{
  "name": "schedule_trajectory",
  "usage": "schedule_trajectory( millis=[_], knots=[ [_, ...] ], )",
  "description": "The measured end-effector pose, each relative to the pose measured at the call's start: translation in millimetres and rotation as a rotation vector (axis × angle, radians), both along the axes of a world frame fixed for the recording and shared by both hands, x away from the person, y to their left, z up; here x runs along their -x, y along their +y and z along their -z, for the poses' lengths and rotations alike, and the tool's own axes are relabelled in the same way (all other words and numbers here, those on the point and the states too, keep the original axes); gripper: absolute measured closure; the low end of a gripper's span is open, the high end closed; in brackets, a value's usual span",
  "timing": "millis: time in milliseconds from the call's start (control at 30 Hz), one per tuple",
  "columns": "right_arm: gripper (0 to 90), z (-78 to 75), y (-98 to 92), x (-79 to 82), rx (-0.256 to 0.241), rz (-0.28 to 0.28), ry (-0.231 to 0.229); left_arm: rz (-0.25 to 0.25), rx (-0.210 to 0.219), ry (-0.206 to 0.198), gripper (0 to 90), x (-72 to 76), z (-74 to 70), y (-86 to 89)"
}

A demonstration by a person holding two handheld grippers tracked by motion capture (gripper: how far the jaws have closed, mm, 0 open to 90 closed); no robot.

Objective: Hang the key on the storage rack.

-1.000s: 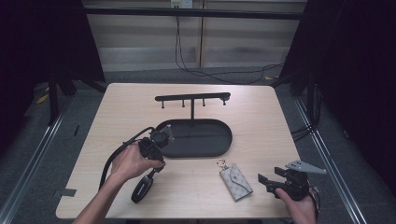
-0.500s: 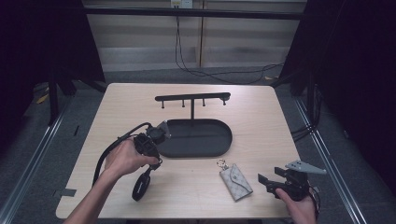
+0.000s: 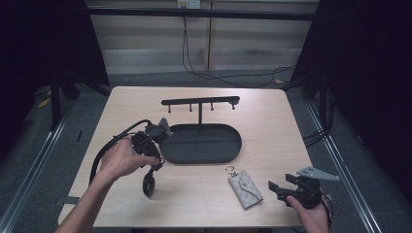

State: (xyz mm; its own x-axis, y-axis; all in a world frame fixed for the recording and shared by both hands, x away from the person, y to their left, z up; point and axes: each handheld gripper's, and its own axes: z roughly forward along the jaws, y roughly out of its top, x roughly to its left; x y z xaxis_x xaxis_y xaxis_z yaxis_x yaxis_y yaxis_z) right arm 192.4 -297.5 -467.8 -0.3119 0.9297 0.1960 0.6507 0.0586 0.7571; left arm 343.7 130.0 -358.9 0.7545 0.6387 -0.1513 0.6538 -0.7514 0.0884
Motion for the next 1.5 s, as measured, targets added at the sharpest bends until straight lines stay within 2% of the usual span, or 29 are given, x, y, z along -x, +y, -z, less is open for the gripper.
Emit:
schedule_trajectory(
  millis=[133, 200, 567, 800, 1167, 1267, 1500],
  knots=[
    [22.4, 0.1, 0.1, -0.1, 0.001, -0.001, -0.001, -0.006, 0.007, -0.02, 70.8, -0.4, -6.5, 1.4],
    [22.4, 0.0, 0.1, 0.0, 0.001, 0.0, 0.0, 0.003, 0.007, -0.013, 70.8, -0.5, -8.6, 0.7],
    [22.4, 0.3, -0.1, -0.3, 0.004, -0.001, 0.001, 0.004, 0.02, -0.039, 70.7, -2.7, -23.8, 0.2],
    [22.4, 0.2, -0.2, -0.2, 0.004, 0.001, 0.003, -0.011, 0.037, -0.052, 70.7, -4.5, -32.6, 2.3],
    [22.4, 0.5, -0.2, -0.5, 0.001, 0.0, 0.003, -0.037, 0.035, -0.074, 70.7, -11.6, -47.7, 2.1],
    [22.4, 0.6, -0.2, -0.7, 0.001, -0.001, 0.002, -0.044, 0.051, -0.08, 70.8, -13.0, -52.8, 1.4],
    [22.4, 0.4, -0.4, -0.4, 0.0, -0.001, 0.002, -0.052, 0.042, -0.089, 70.8, -17.9, -60.4, -1.5]
  ],
)
